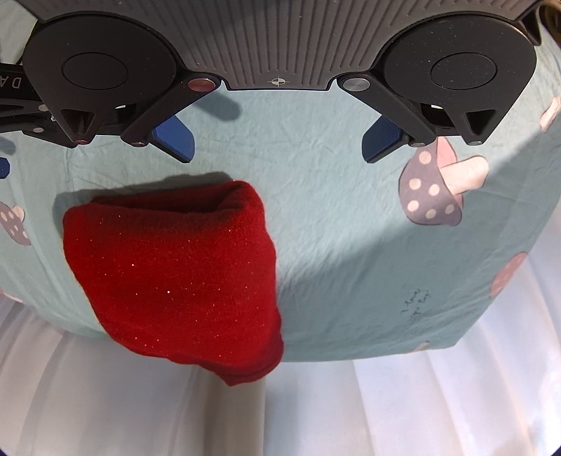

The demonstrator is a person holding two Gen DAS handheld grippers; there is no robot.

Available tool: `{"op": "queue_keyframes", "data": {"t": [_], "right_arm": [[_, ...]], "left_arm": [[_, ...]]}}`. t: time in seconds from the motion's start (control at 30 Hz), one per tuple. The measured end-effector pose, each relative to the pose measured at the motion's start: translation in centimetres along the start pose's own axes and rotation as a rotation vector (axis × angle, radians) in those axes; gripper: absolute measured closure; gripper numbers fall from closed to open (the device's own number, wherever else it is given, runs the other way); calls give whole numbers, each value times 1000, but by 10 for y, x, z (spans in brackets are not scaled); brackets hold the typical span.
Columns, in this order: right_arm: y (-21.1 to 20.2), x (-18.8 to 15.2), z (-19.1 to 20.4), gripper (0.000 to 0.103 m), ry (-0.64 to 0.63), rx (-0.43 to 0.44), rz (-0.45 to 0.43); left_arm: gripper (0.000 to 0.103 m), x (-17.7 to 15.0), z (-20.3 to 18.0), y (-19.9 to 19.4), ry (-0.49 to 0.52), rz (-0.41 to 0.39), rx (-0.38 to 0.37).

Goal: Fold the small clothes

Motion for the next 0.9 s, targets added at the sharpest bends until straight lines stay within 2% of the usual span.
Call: {"op": "queue_keyframes", "data": {"t": [0.23,0.9], "right_arm": [[2,7,2,4,11,-9,15],[3,8,-8,4,42,-34,16]], "left_arm": [[0,4,6,3,-12,6,16],[0,4,-6,10,13,36,-22]]}}
Point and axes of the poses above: each gripper's, at about its wrist camera, not at the fingertips, and y roughly the way its jaws point, z to its left, x to its top, the point moved 9 cm from there along y, roughly the way its jaws point, and after that the axes turned 9 degrees about -x, right-handed, at the moved point
